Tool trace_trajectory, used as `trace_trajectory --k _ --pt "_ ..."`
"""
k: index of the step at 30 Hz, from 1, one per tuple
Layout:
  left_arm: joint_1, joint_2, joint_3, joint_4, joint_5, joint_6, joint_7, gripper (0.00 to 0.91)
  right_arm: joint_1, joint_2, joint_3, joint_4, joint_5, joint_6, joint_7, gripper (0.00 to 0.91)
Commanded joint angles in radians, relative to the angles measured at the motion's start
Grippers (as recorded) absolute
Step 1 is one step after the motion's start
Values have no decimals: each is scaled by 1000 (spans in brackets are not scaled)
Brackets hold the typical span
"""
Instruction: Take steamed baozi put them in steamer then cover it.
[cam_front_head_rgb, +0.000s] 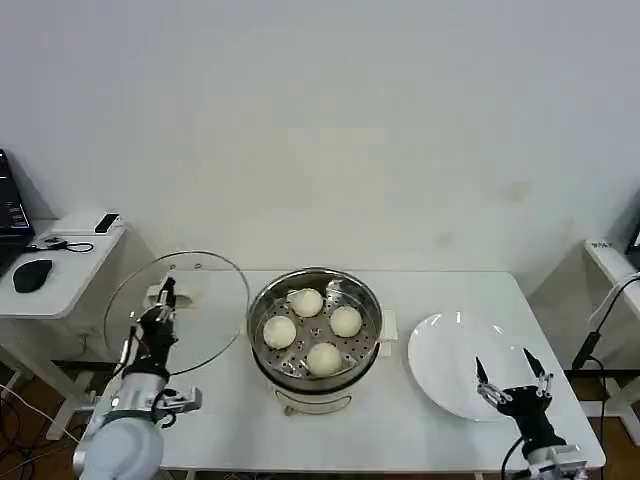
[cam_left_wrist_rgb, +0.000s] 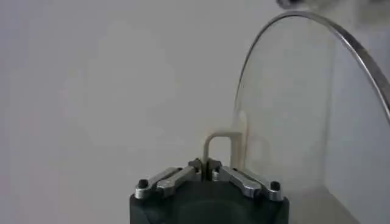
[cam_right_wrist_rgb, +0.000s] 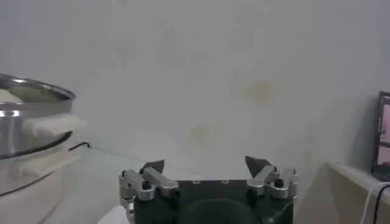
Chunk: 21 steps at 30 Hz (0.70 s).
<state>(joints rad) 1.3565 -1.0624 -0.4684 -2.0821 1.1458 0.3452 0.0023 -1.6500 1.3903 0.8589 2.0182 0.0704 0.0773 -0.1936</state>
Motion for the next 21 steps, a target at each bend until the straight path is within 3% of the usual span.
trace_trajectory --k 1,13,21 --pt "-79 -10 127 -73 20 81 76 0 0 21 -11 8 -69 3 1 907" --pt "-180 -128 311 51 109 89 79 0 -15 57 -22 28 -109 -1 6 907" --pt "-222 -200 375 65 214 114 179 0 -14 70 -25 28 -130 -2 8 907"
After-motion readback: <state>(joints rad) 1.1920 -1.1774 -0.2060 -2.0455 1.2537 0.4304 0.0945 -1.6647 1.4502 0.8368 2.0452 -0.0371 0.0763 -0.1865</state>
